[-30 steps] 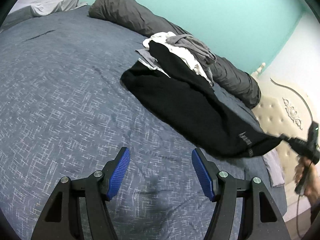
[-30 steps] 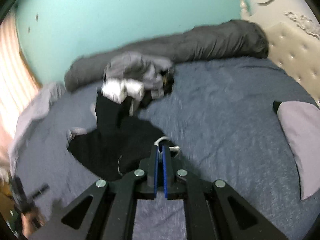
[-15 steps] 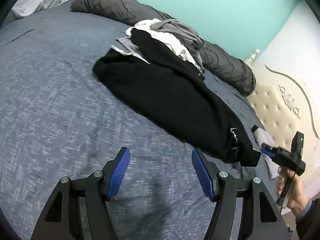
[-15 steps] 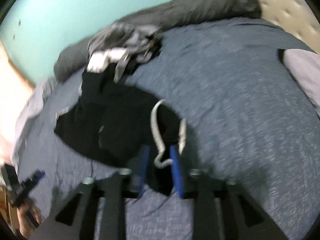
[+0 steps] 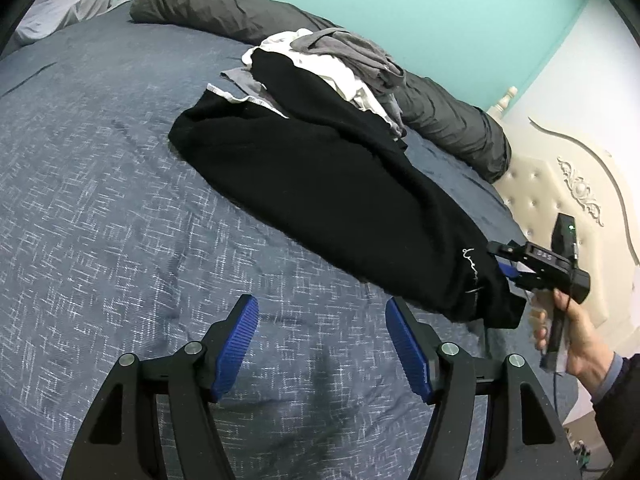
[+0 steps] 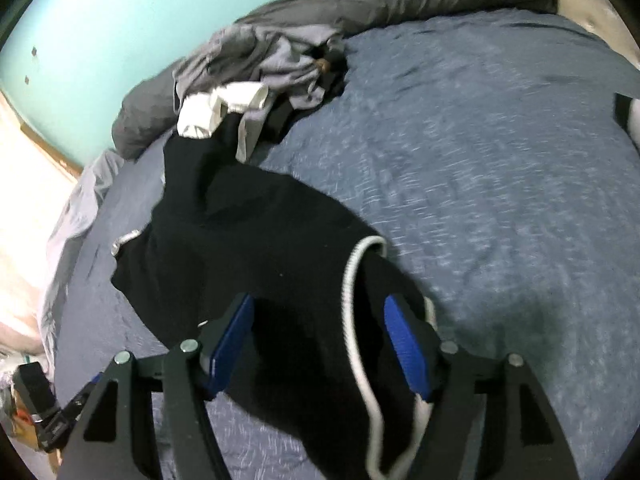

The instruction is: Fold clothes

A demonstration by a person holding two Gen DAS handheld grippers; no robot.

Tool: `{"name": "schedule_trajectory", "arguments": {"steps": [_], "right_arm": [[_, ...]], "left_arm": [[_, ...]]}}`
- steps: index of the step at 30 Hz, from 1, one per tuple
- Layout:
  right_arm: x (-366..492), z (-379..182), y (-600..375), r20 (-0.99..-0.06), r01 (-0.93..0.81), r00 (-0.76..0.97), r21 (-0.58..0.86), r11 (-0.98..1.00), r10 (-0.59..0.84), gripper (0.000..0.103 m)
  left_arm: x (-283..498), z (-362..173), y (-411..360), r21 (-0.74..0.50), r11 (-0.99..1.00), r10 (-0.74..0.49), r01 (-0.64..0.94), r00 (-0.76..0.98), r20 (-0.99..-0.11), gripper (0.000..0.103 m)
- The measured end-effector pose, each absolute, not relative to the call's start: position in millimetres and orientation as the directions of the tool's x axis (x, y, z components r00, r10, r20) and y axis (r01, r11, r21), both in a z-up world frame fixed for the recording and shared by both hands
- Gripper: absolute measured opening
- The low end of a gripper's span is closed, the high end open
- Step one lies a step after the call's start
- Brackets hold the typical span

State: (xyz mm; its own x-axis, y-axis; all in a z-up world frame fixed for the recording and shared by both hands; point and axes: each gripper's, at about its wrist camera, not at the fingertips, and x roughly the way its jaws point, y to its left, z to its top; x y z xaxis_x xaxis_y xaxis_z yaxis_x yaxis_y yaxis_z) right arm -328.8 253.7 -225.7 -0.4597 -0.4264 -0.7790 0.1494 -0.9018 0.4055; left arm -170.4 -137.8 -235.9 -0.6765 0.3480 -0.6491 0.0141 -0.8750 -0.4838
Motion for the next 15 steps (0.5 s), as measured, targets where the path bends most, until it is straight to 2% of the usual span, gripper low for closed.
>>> {"name": "schedule_trajectory", "arguments": {"steps": [1, 2, 3, 4, 5, 8, 15], "right_arm": [[-330.6, -228.6, 249.3, -0.775, 0.157, -0.457, 0.412, -0.897, -0.436, 0.063], [-331.9, -231.1, 244.8, -0.768, 0.169, -0.456, 0.422, -0.891, -0.450, 0.047], [-331.6, -232.0, 241.0, -0.761, 0.180, -0.458, 0.426, -0.887, -0.458, 0.037], [-330.5, -231.8, 237.7, -0.758, 0.189, -0.462, 0.422, -0.886, -0.460, 0.031], [-328.5, -230.4, 234.4, -0.753, 0.203, -0.468, 0.419, -0.885, -0.464, 0.017], [-318.4, -217.2, 227.5, -0.727, 0.241, -0.495, 0.411, -0.879, -0.475, 0.011], [-280.2, -161.9, 212.5, -0.654, 0.382, -0.517, 0.400, -0.833, -0.552, 0.009]], "left_arm": [[-171.0, -236.1, -138.9, -0.484, -0.875, 0.347, 0.016, -0.676, -0.650, 0.070], [-171.4, -236.6, -140.2, -0.484, -0.875, 0.346, 0.018, -0.676, -0.651, 0.070], [-171.9, -237.0, -141.6, -0.485, -0.874, 0.346, 0.020, -0.675, -0.651, 0.070], [-172.2, -236.9, -142.9, -0.486, -0.874, 0.346, 0.020, -0.675, -0.651, 0.070], [-172.0, -236.6, -143.9, -0.485, -0.874, 0.346, 0.020, -0.676, -0.651, 0.070], [-166.5, -230.4, -144.5, -0.484, -0.875, 0.345, 0.016, -0.681, -0.646, 0.070], [-147.8, -206.6, -142.8, -0.484, -0.875, 0.345, 0.000, -0.701, -0.624, 0.070]]}}
